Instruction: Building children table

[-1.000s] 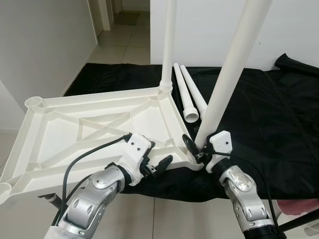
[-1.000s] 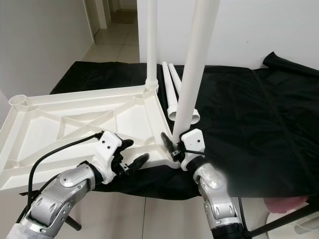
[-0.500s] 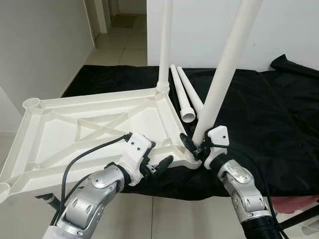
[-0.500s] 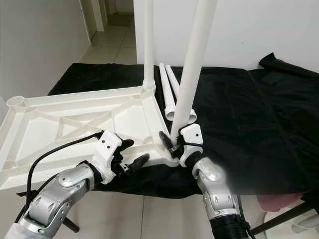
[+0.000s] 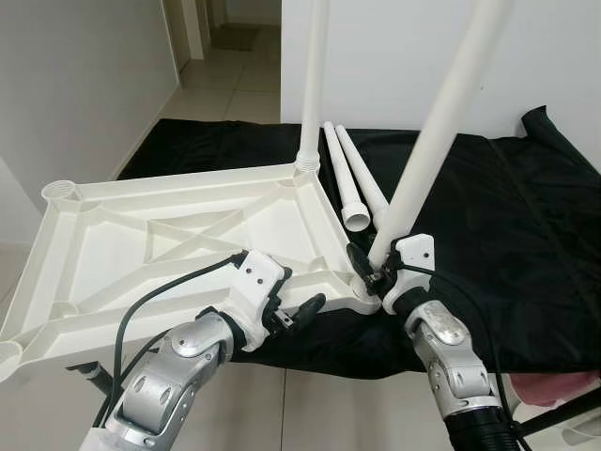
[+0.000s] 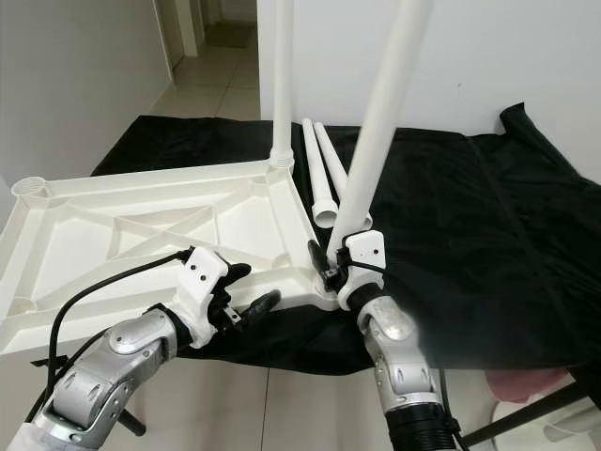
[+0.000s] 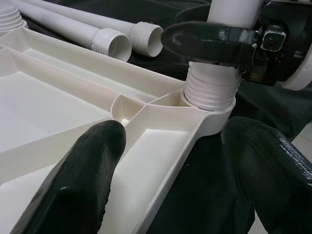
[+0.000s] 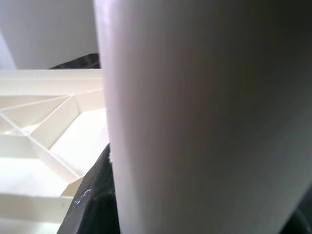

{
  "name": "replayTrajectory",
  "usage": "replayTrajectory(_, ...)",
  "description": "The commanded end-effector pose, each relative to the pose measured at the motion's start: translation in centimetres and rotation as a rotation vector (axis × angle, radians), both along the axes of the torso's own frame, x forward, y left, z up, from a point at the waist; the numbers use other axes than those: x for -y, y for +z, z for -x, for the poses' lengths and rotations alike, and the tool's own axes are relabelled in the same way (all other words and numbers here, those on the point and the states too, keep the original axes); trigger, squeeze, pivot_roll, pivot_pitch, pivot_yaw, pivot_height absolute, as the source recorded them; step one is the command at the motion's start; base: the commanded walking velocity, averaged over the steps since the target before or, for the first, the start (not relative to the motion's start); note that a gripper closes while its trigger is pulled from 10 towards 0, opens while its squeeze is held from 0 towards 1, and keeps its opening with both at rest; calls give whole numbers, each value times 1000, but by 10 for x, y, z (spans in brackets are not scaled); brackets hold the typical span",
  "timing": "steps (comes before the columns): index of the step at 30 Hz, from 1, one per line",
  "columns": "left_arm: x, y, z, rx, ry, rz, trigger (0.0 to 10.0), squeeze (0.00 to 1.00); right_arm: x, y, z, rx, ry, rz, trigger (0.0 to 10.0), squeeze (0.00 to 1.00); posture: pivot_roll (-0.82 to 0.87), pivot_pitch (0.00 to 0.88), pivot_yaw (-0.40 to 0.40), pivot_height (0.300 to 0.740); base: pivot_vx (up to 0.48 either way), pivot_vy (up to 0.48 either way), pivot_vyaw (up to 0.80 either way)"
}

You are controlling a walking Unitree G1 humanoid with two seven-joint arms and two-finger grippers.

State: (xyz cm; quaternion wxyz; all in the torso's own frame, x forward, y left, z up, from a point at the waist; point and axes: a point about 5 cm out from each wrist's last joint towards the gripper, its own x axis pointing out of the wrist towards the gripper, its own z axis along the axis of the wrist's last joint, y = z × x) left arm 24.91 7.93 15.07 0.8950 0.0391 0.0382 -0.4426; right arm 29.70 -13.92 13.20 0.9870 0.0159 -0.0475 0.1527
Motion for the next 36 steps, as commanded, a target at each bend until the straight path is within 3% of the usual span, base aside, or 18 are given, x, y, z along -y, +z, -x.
replayTrajectory(1, -1, 1, 1, -3, 2, -3, 10000, 0, 4, -27, 8, -115, -36, 14, 10000, 0, 25, 53, 15, 740, 0, 0, 0)
replayTrajectory(5, -2, 1, 1, -4, 4, -2, 10000, 0, -1, -26, 11, -84, 4, 62, 10000, 0, 25, 53, 15, 740, 0, 0, 0)
replayTrajectory(14, -1, 1, 0, -6, 3, 4, 10000, 0, -5, -17, 5, -86, -27, 38, 10000, 0, 22, 47, 11, 740, 0, 0, 0)
replayTrajectory(18, 0, 1, 1, -10, 6, 13, 10000, 0, -28, -8, 5, -93, -31, -6, 10000, 0, 27, 54, 7, 740, 0, 0, 0)
replayTrajectory(21, 0, 1, 1, -11, 9, 13, 10000, 0, -34, -6, 5, -99, -39, -18, 10000, 0, 27, 54, 7, 740, 0, 0, 0)
replayTrajectory(24, 1, 2, 0, -10, 12, 20, 10000, 0, -45, -2, 3, -111, -99, -57, 10000, 0, 30, 53, 3, 740, 0, 0, 0)
replayTrajectory(26, 1, 3, 0, -12, 14, 28, 10000, 0, -44, -1, -1, -147, -205, -115, 10000, 0, 31, 51, 1, 740, 0, 0, 0)
replayTrajectory(30, 1, 2, 1, -14, 13, 29, 10000, 0, -43, 5, -2, -129, -274, -158, 10000, 0, 31, 51, 1, 740, 0, 0, 0)
replayTrajectory(36, 1, 2, 2, -18, 15, 30, 10000, 0, -51, 12, 2, -83, -261, -136, 10000, 0, 36, 53, -1, 740, 0, 0, 0)
